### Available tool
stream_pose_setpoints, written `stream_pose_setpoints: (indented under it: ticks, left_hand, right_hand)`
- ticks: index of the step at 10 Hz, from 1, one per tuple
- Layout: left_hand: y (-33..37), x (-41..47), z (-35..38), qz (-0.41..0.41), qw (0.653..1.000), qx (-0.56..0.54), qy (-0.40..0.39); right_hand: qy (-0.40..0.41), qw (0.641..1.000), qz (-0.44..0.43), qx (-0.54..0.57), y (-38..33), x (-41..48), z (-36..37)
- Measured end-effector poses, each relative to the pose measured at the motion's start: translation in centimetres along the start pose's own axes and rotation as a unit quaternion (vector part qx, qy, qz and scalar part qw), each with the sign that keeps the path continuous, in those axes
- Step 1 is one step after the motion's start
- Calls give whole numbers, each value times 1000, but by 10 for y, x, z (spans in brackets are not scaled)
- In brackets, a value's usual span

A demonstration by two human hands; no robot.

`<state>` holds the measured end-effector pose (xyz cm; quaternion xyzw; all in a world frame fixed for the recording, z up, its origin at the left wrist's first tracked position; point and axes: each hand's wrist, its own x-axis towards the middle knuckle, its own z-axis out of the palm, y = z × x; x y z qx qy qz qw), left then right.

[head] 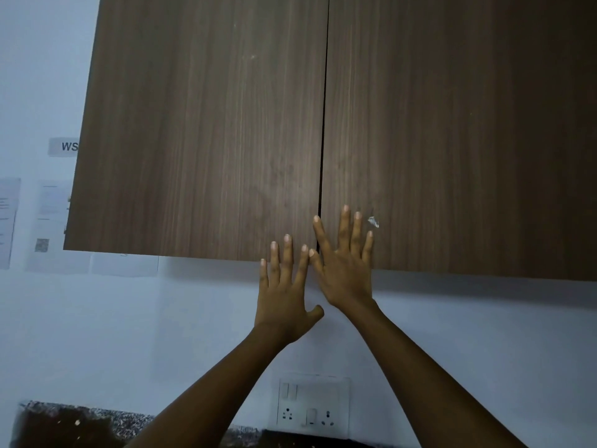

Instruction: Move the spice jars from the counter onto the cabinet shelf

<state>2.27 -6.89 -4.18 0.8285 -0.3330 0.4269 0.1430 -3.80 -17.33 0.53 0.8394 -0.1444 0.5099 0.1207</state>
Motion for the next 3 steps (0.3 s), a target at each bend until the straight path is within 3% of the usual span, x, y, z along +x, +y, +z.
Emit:
stream_pose_setpoints:
  ticks: [2,3]
  left_hand:
    - [-24,-23,-30,64,995,52,-60]
    - [-38,-42,-41,49,991,79,-93]
  right_hand:
    - [-117,993,-21,12,4,-39,-4]
    - [-199,979,-20,39,7,-54,-13]
